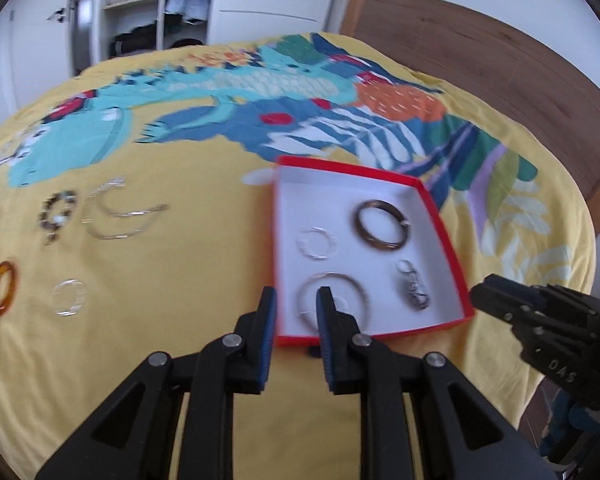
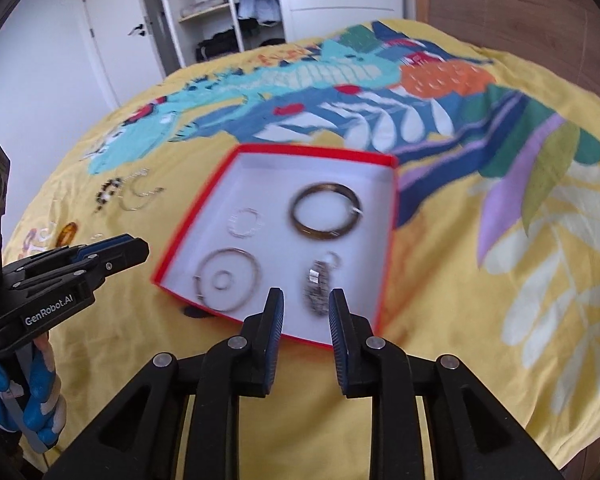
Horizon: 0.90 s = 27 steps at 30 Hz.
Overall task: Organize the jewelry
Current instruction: 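Raise both open grippers out of the red box, then close the left gripper on the amber bangle while the right gripper grasps the twisted silver hoop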
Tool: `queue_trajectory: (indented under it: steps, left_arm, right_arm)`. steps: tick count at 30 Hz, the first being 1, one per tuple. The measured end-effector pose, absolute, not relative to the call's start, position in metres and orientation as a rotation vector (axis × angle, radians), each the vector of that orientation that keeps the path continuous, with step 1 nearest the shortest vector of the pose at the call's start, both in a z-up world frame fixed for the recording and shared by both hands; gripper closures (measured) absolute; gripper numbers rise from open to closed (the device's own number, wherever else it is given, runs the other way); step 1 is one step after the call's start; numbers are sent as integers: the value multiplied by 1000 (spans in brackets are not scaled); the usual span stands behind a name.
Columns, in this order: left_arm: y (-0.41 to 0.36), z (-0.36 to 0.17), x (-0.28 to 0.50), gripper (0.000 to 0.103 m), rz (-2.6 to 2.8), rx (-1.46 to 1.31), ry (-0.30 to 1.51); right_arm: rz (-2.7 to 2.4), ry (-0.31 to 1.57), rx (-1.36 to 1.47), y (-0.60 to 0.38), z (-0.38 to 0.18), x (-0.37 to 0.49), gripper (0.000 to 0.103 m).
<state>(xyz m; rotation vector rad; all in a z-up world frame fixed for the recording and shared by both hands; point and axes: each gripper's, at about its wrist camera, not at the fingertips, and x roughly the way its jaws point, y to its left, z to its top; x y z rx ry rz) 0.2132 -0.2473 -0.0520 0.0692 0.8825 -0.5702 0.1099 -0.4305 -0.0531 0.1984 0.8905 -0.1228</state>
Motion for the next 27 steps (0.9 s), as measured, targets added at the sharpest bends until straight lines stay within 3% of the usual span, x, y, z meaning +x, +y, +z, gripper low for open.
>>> queue_trajectory:
  steps: [8, 22, 27]
  left_arm:
    - [-148, -46, 224, 82, -395, 8, 863]
    - [23, -74, 230, 80, -34, -64, 866]
    - [59, -82, 249, 80, 23, -128, 880]
  right_arm:
    - [-9, 863, 148, -357, -37, 134, 74]
    - [160, 906, 85, -251, -63, 192, 73]
    - [228, 931, 81, -221, -80, 213, 66]
